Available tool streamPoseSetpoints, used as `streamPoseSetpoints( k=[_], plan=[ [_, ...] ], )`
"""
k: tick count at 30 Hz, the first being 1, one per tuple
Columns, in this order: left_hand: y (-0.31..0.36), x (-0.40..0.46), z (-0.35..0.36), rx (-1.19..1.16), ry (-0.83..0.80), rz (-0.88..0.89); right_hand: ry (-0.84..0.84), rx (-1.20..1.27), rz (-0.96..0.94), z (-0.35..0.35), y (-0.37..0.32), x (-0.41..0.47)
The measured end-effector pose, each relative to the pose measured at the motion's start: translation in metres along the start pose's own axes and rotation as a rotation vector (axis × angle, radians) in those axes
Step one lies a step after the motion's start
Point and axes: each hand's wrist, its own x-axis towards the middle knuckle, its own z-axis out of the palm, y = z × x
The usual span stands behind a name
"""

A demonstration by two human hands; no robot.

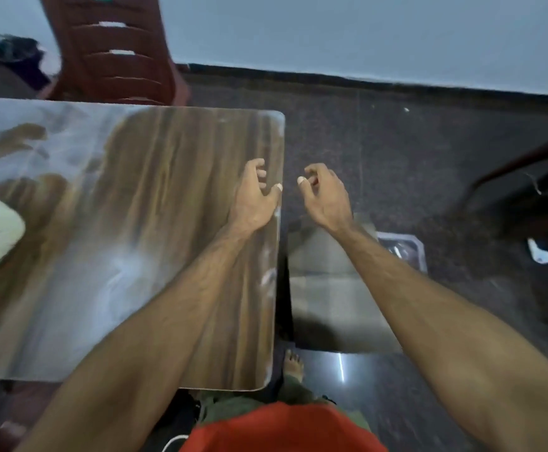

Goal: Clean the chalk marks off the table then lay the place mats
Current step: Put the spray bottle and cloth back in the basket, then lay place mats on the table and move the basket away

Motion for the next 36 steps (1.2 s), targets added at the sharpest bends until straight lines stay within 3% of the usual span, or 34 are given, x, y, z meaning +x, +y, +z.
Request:
streamPoseSetpoints(
  k=[5,11,20,27,30,36],
  plan=[
    [0.008,-0.01,0.085,-0.036,-0.13,-0.064,0.03,-0.024,0.162,-0.043,0.079,-0.015],
    [-0.029,-0.031,0.158,-0.067,-0.234,-0.283,0.028,0.027,0.391,-0.046,0.17,-0.043],
    [-0.131,-0.044,0.22,-0.014,-0.219,-0.524,-0.078,-0.042,0.624,-0.007,0.307,-0.1],
    [-0.183,-0.041,0.245,0.016,-0.21,-0.553,-0.137,-0.04,0.678,0.023,0.349,-0.096],
    [-0.2,-0.044,0.25,0.065,-0.125,-0.551,-0.14,-0.074,0.685,0.035,0.359,-0.094],
    [-0.225,-0.053,0.254,0.033,-0.073,-0.812,-0.117,-0.124,0.711,0.051,0.365,-0.097]
  ],
)
